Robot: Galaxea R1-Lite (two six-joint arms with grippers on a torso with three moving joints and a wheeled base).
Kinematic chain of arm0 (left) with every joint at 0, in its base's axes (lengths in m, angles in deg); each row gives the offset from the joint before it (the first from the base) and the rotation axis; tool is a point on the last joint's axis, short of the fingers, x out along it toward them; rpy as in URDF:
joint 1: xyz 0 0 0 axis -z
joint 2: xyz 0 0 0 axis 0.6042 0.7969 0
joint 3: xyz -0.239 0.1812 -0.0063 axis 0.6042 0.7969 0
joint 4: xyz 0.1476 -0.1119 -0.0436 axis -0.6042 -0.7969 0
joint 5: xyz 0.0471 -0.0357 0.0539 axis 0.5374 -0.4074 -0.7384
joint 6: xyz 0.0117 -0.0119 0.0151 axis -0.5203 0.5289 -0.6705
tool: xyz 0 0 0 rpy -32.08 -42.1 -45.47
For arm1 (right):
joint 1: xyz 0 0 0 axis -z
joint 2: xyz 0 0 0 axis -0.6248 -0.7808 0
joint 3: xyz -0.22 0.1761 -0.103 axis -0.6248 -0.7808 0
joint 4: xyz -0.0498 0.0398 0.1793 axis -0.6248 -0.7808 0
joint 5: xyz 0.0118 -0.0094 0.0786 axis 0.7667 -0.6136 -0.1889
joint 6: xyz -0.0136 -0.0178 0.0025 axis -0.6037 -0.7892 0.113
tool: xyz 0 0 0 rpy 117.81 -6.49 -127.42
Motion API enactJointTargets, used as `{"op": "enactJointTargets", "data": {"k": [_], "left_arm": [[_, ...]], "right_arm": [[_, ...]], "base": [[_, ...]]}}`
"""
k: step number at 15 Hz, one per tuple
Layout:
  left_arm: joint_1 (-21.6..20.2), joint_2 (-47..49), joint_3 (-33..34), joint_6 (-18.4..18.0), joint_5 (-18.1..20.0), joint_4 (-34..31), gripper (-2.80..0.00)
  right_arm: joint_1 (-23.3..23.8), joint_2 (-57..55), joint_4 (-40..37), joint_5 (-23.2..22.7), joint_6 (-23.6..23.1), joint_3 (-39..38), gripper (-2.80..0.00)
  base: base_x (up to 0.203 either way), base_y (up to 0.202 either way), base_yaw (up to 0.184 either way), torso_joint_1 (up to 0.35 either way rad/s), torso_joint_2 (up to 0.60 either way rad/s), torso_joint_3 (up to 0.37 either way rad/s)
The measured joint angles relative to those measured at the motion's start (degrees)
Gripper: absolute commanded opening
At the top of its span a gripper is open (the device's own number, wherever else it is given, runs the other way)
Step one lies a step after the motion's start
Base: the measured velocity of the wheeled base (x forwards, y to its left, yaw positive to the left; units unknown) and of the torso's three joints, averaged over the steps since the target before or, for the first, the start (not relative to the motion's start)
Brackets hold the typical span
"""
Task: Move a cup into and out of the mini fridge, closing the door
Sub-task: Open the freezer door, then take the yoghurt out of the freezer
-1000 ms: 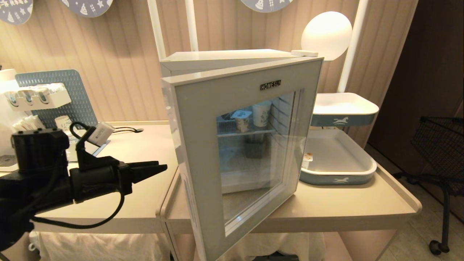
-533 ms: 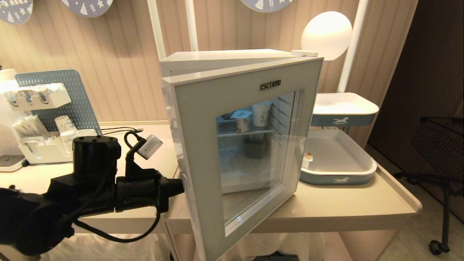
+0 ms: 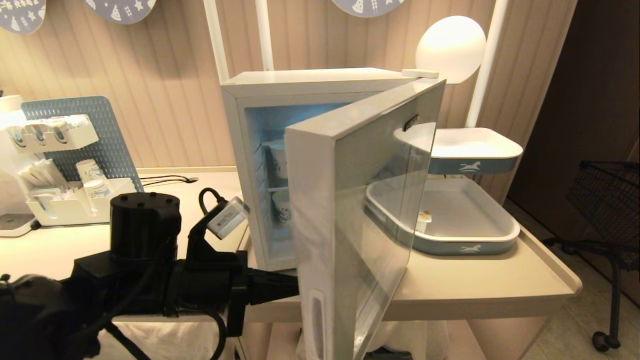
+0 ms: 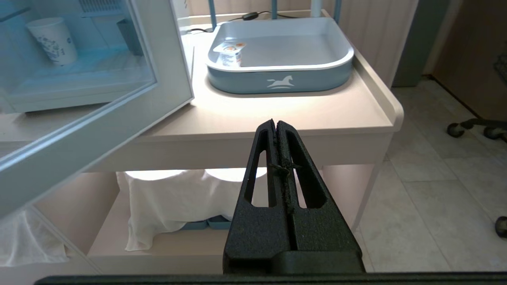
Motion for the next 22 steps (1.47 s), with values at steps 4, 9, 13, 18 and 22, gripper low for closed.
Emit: {"op": "enactJointTargets", "data": {"k": [4, 9, 13, 18, 22], "left_arm": [[9.4, 2.8, -9.9, -0.2, -2.5, -4.1, -2.8], [18.4, 7.1, -19.5, -2.2, -9.2, -14.0, -2.8], [14.9, 7.1, -17.6, -2.5, -11.0, -13.8, -2.8], [3.4, 4.9, -13.5, -2.7, -11.3, -13.8, -2.8], [-12.9, -2.5, -11.7, -2.3, -18.8, -17.5, -2.8]], "right_arm": [[0.0, 0.0, 0.0, 0.0, 0.0, 0.0, -2.8], [0.0, 0.0, 0.0, 0.0, 0.0, 0.0, -2.8], [0.0, 0.0, 0.0, 0.0, 0.0, 0.0, -2.8], [0.0, 0.0, 0.0, 0.0, 0.0, 0.0, -2.8], [0.0, 0.0, 0.0, 0.0, 0.0, 0.0, -2.8]], "base": [[0.0, 0.0, 0.0, 0.0, 0.0, 0.0], [0.0, 0.0, 0.0, 0.0, 0.0, 0.0], [0.0, 0.0, 0.0, 0.0, 0.0, 0.0], [0.0, 0.0, 0.0, 0.0, 0.0, 0.0], [0.0, 0.0, 0.0, 0.0, 0.0, 0.0]]}}
